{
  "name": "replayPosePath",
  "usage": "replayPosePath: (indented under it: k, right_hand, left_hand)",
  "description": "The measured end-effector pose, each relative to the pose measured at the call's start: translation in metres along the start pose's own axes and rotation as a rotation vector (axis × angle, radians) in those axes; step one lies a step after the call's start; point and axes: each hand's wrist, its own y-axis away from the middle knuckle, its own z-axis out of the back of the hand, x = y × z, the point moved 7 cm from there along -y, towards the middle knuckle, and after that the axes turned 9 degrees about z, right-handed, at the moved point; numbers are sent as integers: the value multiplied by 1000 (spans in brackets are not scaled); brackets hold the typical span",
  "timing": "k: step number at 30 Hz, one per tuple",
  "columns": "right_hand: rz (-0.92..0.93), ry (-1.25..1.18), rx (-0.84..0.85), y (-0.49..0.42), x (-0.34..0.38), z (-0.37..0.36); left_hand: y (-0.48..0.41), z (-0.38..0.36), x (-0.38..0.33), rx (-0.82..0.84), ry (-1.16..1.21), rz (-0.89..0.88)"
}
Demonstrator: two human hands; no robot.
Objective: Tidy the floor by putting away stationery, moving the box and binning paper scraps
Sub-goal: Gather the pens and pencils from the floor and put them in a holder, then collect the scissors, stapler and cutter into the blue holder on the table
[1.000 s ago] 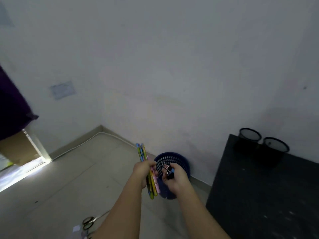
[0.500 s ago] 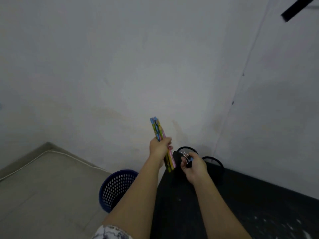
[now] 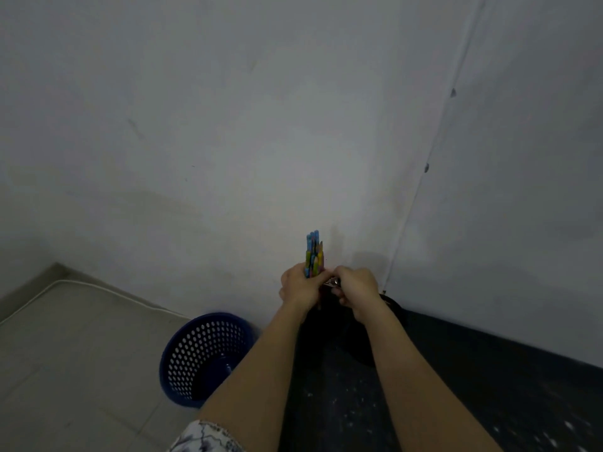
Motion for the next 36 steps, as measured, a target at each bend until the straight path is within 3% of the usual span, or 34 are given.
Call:
replayPosePath:
  k: [4, 9, 16, 29, 36]
  right_hand:
    - [15, 228, 90, -1, 7, -10]
    - [20, 311, 153, 2, 16, -20]
    - [136, 439, 90, 9, 29, -16]
    - [397, 389, -138, 79, 34, -30]
    - [404, 413, -10, 160, 11, -123]
  left_hand:
    - [15, -3, 4, 130, 56, 17]
    - [18, -6, 4, 216, 202, 29]
    - [24, 4, 7, 284, 240, 93]
    - [62, 74, 31, 33, 22, 37]
    - [120, 190, 81, -98, -56, 37]
